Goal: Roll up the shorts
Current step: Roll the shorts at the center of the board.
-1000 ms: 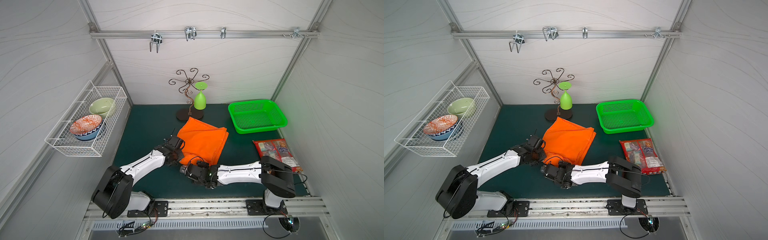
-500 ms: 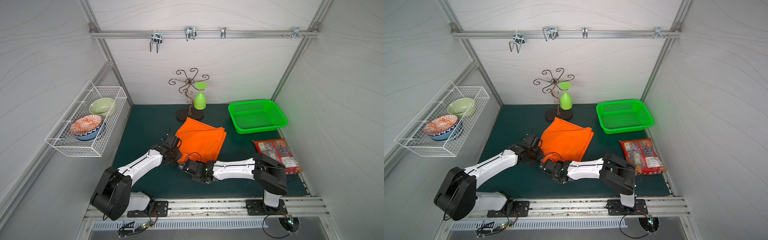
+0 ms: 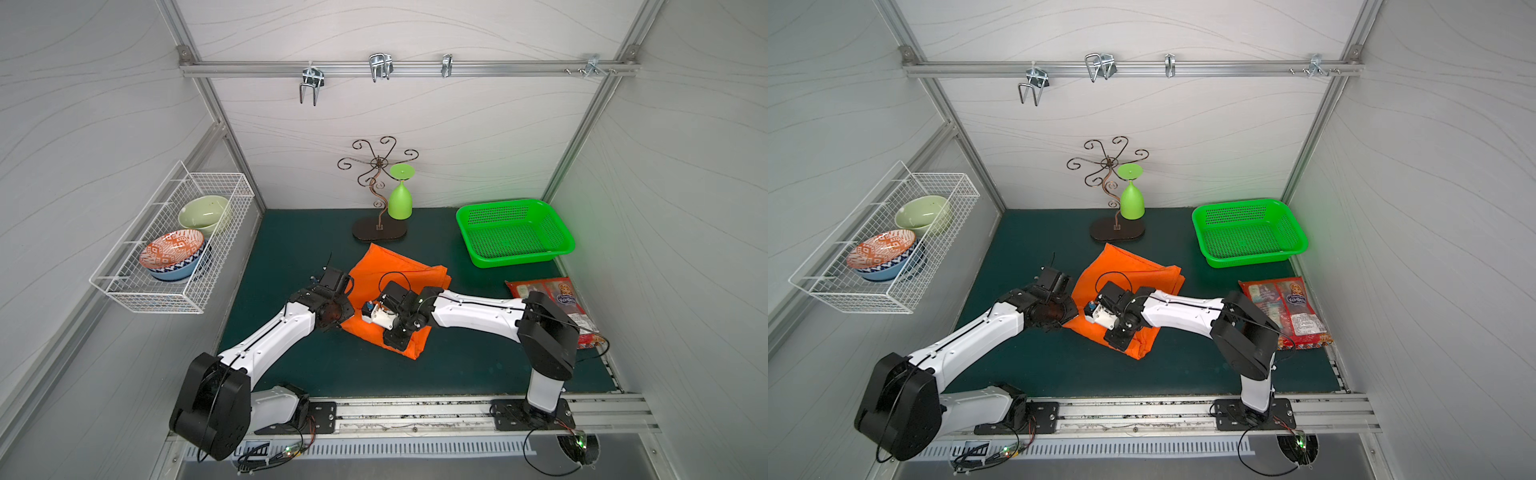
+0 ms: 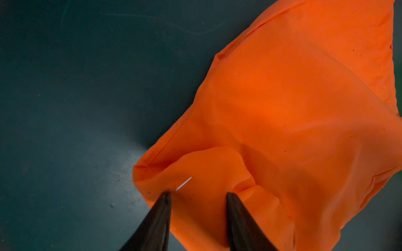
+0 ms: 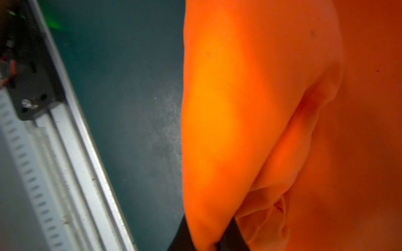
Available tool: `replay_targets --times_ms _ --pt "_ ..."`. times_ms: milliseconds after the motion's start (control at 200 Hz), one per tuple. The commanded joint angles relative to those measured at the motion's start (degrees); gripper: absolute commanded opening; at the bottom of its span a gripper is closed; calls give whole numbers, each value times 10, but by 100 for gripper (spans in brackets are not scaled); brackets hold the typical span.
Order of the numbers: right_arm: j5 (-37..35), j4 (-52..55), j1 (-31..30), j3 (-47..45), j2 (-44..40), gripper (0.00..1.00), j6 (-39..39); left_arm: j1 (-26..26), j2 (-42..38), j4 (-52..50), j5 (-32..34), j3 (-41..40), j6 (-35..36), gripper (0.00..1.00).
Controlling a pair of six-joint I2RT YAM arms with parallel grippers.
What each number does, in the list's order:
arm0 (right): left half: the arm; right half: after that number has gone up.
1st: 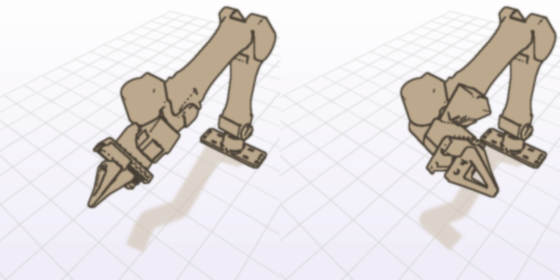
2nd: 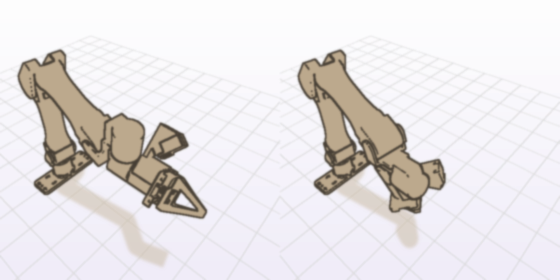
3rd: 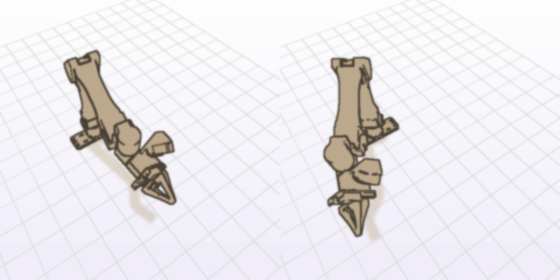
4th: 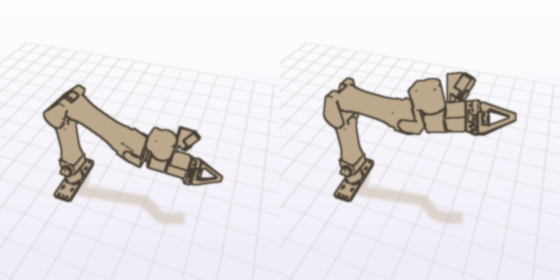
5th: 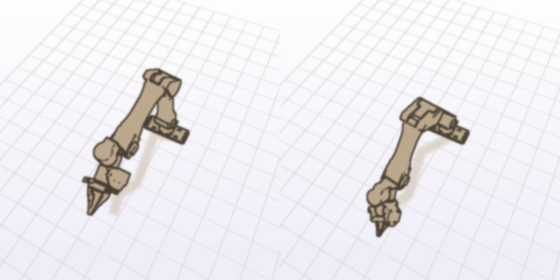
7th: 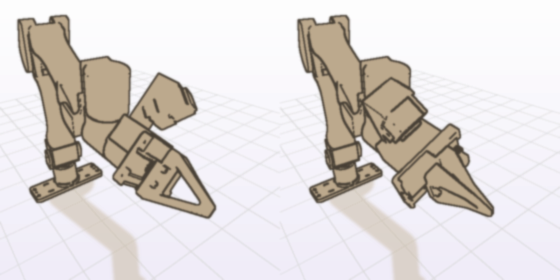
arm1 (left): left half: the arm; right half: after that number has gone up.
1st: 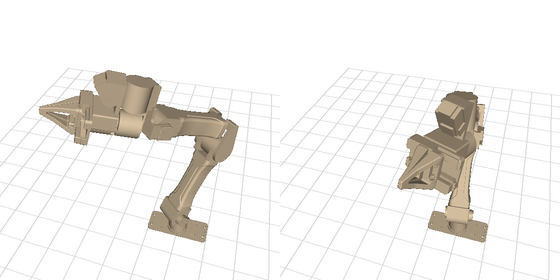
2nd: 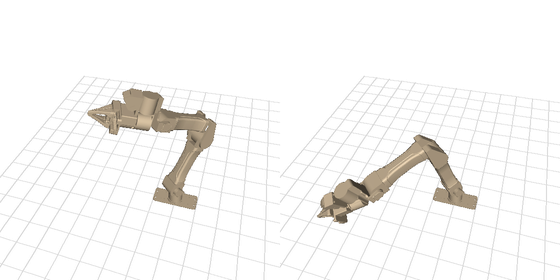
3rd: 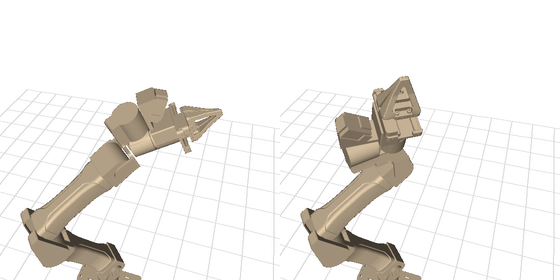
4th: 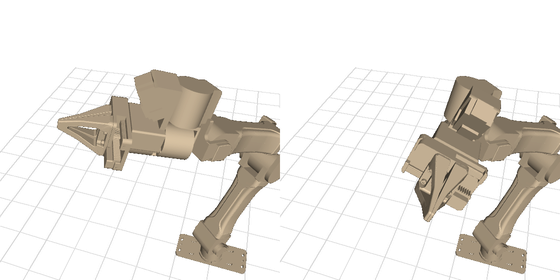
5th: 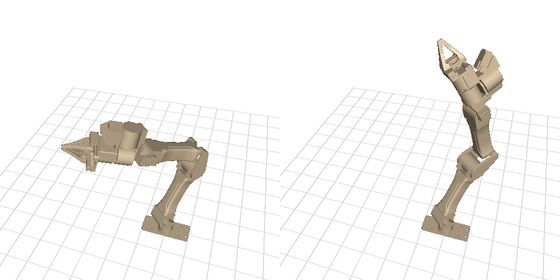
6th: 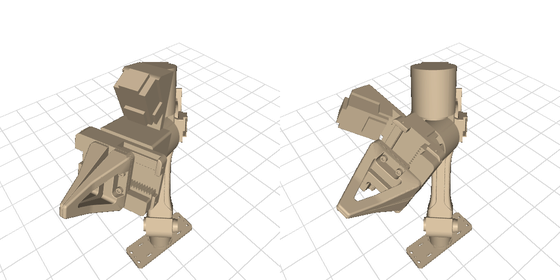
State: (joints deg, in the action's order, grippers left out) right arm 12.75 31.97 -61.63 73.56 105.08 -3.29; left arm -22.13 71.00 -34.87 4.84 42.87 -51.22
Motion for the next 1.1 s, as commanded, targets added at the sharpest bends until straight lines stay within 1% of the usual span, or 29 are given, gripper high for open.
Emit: replay_targets --times_ms 0,85,145,225,310,385,485,595,705,895,975,1010,1045,1095 --pt "152 21 43 15 25 0 49 5 -12 -7 19 12 -2 47" --pt "243 -7 86 7 52 0 93 5 -32 -7 26 11 -5 51" --pt "291 -35 114 -1 74 0 123 5 -50 -3 27 7 -3 54" --pt "338 -80 147 -18 103 0 167 5 -77 7 25 -3 3 57" --pt "372 -116 171 -29 137 1 207 4 -103 36 -5 -27 9 58" --pt "379 -135 187 -39 160 2 236 -4 -122 66 -31 -55 8 59" --pt "388 -164 199 -55 173 3 257 -18 -145 114 -40 -98 0 60" --pt "381 -166 199 -61 170 4 253 -27 -165 214 -59 -150 -19 65" --pt "380 -163 199 -60 166 5 250 -30 -169 318 -53 -193 -49 70" --pt "377 -157 199 -63 162 5 241 -32 -112 410 -28 -219 -64 72" --pt "378 -161 199 -66 159 5 239 -40 -86 490 0 -248 -77 74" --pt "378 -160 199 -66 159 5 240 -44 -72 533 19 -265 -87 76" --pt "378 -160 199 -66 158 5 239 -45 -56 563 24 -276 -93 76" --pt "380 -161 199 -66 157 5 239 -45 -34 559 24 -270 -95 77"
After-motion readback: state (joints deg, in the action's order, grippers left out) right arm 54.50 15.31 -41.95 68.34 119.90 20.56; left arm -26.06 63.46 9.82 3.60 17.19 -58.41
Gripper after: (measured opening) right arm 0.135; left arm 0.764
